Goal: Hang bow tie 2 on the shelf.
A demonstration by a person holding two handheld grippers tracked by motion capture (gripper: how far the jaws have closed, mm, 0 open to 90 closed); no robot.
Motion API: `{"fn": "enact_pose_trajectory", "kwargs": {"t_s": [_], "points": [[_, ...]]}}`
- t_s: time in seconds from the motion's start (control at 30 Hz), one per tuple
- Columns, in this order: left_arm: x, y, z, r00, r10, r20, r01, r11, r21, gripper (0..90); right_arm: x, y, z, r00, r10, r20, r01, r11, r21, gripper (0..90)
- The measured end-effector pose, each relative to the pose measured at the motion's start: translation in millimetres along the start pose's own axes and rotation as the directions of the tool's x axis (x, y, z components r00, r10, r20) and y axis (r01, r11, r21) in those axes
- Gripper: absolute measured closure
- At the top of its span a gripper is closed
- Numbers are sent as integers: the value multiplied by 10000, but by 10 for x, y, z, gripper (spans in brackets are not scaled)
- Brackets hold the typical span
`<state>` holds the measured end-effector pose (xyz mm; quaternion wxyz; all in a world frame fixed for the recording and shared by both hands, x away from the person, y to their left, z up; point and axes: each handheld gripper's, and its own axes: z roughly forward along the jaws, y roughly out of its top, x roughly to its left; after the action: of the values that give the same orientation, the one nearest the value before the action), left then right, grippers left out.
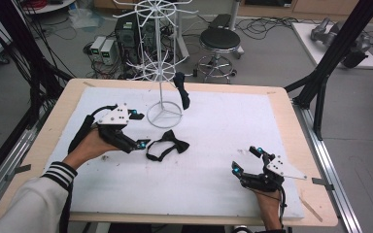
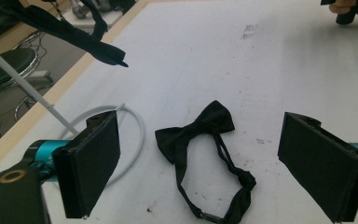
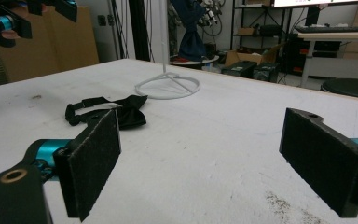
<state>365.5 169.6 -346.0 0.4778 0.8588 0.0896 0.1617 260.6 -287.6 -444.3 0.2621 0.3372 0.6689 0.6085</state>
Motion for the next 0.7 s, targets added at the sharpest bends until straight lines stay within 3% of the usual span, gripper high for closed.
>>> {"fn": "enact_pose_trajectory", "kwargs": {"t_s": [0.2,0.7], "points": [[-4,85,149,9993,287,259,-298,9988,399,135,2,-22,11,10000,-13,-55,13,10000,35,117],[-11,146,516,9962,498,711,-580,9913,1184,146,-15,-45,35,9998,63,-162,-61,9999,91,117]]}}
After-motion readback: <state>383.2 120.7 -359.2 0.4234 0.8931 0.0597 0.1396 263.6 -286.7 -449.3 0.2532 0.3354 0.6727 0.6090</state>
